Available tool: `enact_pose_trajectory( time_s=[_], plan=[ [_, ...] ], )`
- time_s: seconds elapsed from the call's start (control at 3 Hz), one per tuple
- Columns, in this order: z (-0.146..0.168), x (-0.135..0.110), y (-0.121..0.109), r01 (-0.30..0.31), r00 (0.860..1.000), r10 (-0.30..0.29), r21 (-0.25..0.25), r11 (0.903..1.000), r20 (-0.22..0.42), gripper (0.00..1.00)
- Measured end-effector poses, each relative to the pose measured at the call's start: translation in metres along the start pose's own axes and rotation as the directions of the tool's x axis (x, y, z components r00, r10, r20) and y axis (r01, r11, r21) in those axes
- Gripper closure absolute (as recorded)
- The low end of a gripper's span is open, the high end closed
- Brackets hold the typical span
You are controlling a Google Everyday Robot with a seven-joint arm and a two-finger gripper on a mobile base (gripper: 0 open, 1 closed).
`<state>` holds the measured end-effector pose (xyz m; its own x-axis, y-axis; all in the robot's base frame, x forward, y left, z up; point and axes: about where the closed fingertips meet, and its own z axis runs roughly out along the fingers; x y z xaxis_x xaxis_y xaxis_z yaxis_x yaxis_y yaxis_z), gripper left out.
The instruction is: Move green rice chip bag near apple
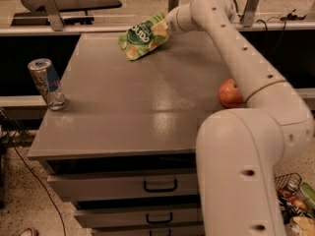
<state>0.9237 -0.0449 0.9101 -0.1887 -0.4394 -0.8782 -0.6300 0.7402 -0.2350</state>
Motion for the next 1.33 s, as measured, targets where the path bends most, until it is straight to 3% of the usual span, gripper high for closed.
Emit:
enact_pose_trajectory(
  time_s=[0.33,0.67,1.33],
  plan=[
    [-0.064,-0.030,0.008,0.166,0.983,-0.162,0.034,0.9856,-0.082,1.00],
    [-0.125,-0.045,0.033,0.254,0.957,-0.247,0.029,0.9667,-0.153,1.00],
    [-0.166,-0.016,0.056,0.208,0.949,-0.190,0.045,0.9770,-0.252,1.00]
  ],
)
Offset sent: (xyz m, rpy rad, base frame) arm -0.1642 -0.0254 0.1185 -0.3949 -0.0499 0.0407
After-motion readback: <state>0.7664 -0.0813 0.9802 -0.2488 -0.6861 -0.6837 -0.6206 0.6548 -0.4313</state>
